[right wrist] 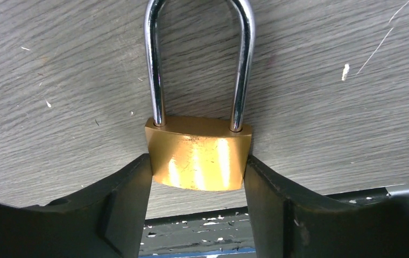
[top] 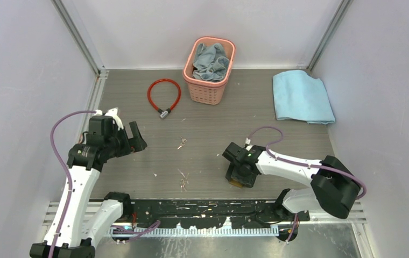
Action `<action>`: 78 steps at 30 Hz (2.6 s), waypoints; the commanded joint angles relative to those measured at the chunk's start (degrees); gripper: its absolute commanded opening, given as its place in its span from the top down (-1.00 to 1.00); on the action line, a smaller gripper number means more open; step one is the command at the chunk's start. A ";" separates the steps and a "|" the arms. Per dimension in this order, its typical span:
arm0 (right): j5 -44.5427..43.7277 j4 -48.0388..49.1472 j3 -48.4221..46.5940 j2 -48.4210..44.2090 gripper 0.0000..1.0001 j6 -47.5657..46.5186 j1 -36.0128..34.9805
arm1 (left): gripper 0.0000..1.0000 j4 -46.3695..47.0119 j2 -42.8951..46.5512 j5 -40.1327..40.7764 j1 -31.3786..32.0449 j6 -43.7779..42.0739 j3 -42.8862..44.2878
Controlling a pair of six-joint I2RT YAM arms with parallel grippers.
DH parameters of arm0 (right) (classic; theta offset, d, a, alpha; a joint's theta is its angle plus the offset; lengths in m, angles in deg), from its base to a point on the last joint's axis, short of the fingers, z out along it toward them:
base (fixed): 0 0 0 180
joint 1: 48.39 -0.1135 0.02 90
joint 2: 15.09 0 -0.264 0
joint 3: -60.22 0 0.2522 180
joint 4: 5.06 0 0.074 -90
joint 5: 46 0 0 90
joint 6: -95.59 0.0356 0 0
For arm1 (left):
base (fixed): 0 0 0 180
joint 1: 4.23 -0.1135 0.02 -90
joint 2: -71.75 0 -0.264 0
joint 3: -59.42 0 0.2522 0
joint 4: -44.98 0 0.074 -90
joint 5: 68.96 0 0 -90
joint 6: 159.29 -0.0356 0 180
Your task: Unlock with the key
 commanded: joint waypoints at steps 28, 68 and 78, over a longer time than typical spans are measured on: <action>-0.03 -0.24 -28.50 21.13 0.27 -28.69 -0.35 | -0.86 2.70 -1.46 0.32 0.07 0.01 0.03; 3.16 7.81 -21.71 4.63 -1.00 -35.44 8.98 | -0.61 20.25 -5.77 2.85 39.25 12.35 -15.01; 4.08 10.44 -15.78 -3.14 -1.00 -36.31 9.05 | -0.40 25.98 -8.34 14.71 52.88 15.91 -20.02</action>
